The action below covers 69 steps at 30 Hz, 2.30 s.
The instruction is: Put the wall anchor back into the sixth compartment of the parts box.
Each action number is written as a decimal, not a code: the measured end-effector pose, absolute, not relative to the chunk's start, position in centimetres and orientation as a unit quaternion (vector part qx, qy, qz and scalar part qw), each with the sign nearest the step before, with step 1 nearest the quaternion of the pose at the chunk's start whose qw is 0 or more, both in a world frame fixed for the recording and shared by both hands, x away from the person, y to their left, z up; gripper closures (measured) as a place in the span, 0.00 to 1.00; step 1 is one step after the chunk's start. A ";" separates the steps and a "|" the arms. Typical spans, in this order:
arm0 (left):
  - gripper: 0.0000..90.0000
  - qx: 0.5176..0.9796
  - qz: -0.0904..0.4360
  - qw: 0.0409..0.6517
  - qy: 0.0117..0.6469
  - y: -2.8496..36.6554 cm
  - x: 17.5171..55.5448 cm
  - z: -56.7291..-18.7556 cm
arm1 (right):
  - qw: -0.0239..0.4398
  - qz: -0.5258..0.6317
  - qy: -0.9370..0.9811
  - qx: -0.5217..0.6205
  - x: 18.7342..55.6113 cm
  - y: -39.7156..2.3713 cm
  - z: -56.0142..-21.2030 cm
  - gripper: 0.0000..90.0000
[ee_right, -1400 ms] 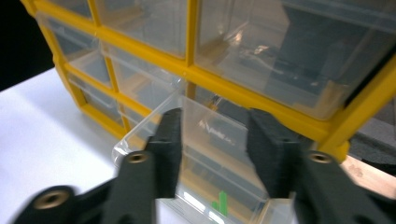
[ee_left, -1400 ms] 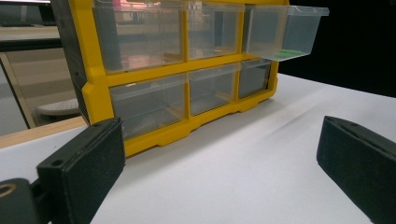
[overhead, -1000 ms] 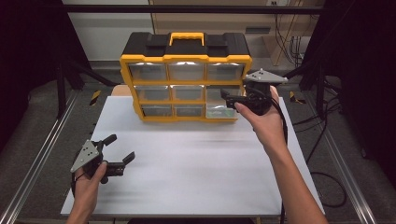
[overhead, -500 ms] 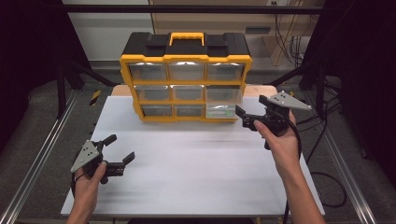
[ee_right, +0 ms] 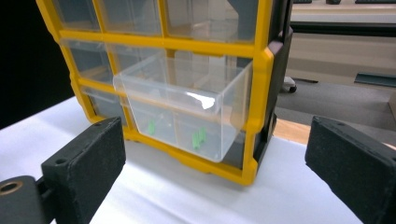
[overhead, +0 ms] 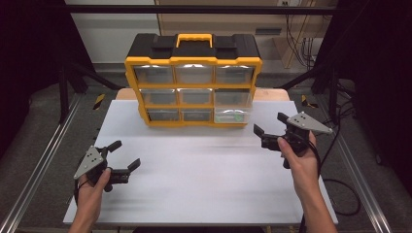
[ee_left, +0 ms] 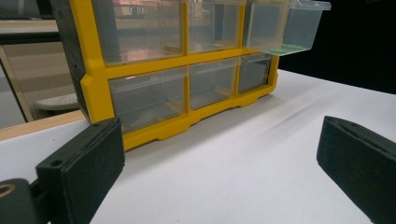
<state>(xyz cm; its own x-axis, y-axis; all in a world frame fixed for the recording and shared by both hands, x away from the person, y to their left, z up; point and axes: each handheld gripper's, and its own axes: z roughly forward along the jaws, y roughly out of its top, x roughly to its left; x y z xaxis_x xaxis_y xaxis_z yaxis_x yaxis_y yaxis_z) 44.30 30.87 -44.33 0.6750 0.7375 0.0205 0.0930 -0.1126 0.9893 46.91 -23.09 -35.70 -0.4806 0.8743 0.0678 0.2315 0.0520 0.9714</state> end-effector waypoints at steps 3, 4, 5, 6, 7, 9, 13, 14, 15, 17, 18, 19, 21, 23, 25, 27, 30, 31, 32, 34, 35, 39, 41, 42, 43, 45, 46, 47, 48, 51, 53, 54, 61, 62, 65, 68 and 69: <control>0.01 0.694 0.270 0.596 0.300 30.9 44.3 -44.3 | 0.293 0.546 0.665 0.416 46.7 -23.3 -36.2 0.07; 0.01 0.695 0.270 0.596 0.300 30.9 44.3 -44.3 | 0.293 0.547 0.665 0.416 46.6 -23.3 -36.3 0.07; 0.01 0.695 0.270 0.596 0.300 30.9 44.3 -44.4 | 0.292 0.547 0.665 0.416 46.5 -23.4 -36.5 0.07; 0.01 0.693 0.269 0.597 0.301 30.8 44.3 -44.4 | 0.291 0.547 0.666 0.415 46.4 -23.4 -36.6 0.07; 0.01 0.694 0.269 0.596 0.300 30.8 44.3 -44.4 | 0.291 0.547 0.667 0.413 46.4 -23.4 -36.8 0.07; 0.01 0.696 0.269 0.595 0.299 30.9 44.3 -44.4 | 0.291 0.545 0.670 0.413 46.2 -23.4 -37.2 0.08; 0.01 0.695 0.269 0.595 0.300 30.9 44.2 -44.4 | 0.286 0.543 0.677 0.406 46.0 -23.4 -38.1 0.07; 0.01 0.695 0.269 0.595 0.300 30.9 44.2 -44.4 | 0.287 0.544 0.677 0.404 46.0 -23.4 -38.3 0.07; 0.01 0.696 0.269 0.595 0.300 30.9 44.2 -44.4 | 0.286 0.544 0.677 0.404 45.9 -23.3 -38.5 0.07; 0.01 0.696 0.269 0.595 0.300 30.9 44.2 -44.4 | 0.286 0.542 0.679 0.404 45.9 -23.3 -38.9 0.07; 0.01 0.696 0.269 0.595 0.300 30.9 44.2 -44.4 | 0.287 0.540 0.681 0.403 45.9 -23.2 -39.1 0.07; 0.01 0.696 0.269 0.595 0.299 30.9 44.2 -44.4 | 0.286 0.539 0.682 0.403 45.8 -23.2 -39.3 0.07; 0.01 0.696 0.268 0.595 0.299 30.9 44.2 -44.4 | 0.284 0.540 0.683 0.401 45.8 -23.1 -39.7 0.07; 0.01 0.696 0.268 0.596 0.298 30.9 44.2 -44.4 | 0.282 0.541 0.684 0.399 45.7 -23.0 -39.9 0.07; 0.01 0.696 0.268 0.596 0.298 30.9 44.2 -44.4 | 0.280 0.541 0.686 0.399 45.6 -22.9 -40.2 0.07; 0.01 0.696 0.268 0.596 0.298 30.9 44.2 -44.4 | 0.278 0.541 0.687 0.398 45.5 -22.9 -40.4 0.07; 0.01 0.696 0.269 0.596 0.297 30.9 44.1 -44.3 | 0.274 0.539 0.690 0.397 45.3 -22.8 -40.8 0.07; 0.01 0.696 0.269 0.596 0.297 30.9 44.1 -44.3 | 0.273 0.540 0.690 0.397 45.2 -22.7 -41.0 0.07; 0.01 0.695 0.269 0.597 0.297 30.9 44.1 -44.3 | 0.272 0.539 0.691 0.397 45.1 -22.7 -41.1 0.07; 0.01 0.696 0.269 0.596 0.296 30.9 44.1 -44.3 | 0.269 0.538 0.693 0.397 45.0 -22.7 -41.4 0.07; 0.01 0.696 0.270 0.596 0.296 30.8 44.1 -44.3 | 0.268 0.539 0.693 0.397 44.9 -22.7 -41.5 0.07; 0.01 0.697 0.273 0.595 0.293 30.9 44.1 -44.2 | 0.261 0.539 0.695 0.399 44.6 -22.7 -42.0 0.07; 0.01 0.697 0.273 0.596 0.291 30.9 44.1 -44.2 | 0.262 0.538 0.695 0.398 44.5 -22.8 -42.1 0.07; 0.01 0.697 0.273 0.596 0.291 30.9 44.1 -44.2 | 0.261 0.539 0.696 0.397 44.4 -22.8 -42.1 0.07; 0.01 0.698 0.273 0.595 0.291 30.9 44.1 -44.2 | 0.262 0.540 0.696 0.396 44.3 -22.8 -42.2 0.07; 0.01 0.698 0.273 0.595 0.289 30.8 44.0 -44.1 | 0.261 0.540 0.697 0.393 44.1 -22.8 -42.3 0.07; 0.01 0.699 0.272 0.595 0.288 30.8 44.0 -44.2 | 0.261 0.540 0.698 0.392 44.1 -22.8 -42.4 0.07; 0.01 0.700 0.270 0.595 0.287 30.8 44.0 -44.2 | 0.261 0.540 0.698 0.391 44.0 -22.7 -42.4 0.07; 0.01 0.701 0.269 0.595 0.286 30.8 44.0 -44.2 | 0.260 0.540 0.698 0.392 44.0 -22.7 -42.5 0.07; 0.01 0.701 0.268 0.597 0.284 30.7 44.0 -44.1 | 0.259 0.544 0.696 0.391 43.9 -22.7 -42.6 0.07; 0.01 0.702 0.269 0.596 0.284 30.7 44.0 -44.1 | 0.258 0.546 0.695 0.391 43.9 -22.7 -42.6 0.07; 0.01 0.702 0.269 0.596 0.283 30.7 44.0 -44.1 | 0.259 0.546 0.695 0.390 43.9 -22.7 -42.6 0.07; 0.01 0.703 0.267 0.596 0.282 30.7 44.0 -44.2 | 0.259 0.549 0.696 0.383 43.8 -22.4 -42.9 0.07; 0.01 0.704 0.266 0.595 0.282 30.6 44.0 -44.2 | 0.258 0.549 0.696 0.383 43.8 -22.4 -43.0 0.07; 0.01 0.705 0.266 0.595 0.280 30.5 44.0 -44.2 | 0.256 0.550 0.697 0.382 43.9 -22.2 -43.3 0.07; 0.01 0.706 0.264 0.595 0.280 30.5 44.1 -44.3 | 0.255 0.552 0.698 0.379 43.9 -22.0 -43.6 0.07; 0.01 0.706 0.264 0.595 0.280 30.5 44.1 -44.3 | 0.254 0.552 0.698 0.378 43.9 -21.9 -43.7 0.07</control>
<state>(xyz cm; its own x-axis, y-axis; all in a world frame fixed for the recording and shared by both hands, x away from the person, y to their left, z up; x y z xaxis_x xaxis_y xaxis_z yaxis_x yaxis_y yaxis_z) 44.07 30.46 -44.31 0.7032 0.7099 0.0390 0.0817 -0.1352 0.9874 43.94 -21.90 -43.70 -0.5846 0.8089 0.0624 0.2467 0.1039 0.9635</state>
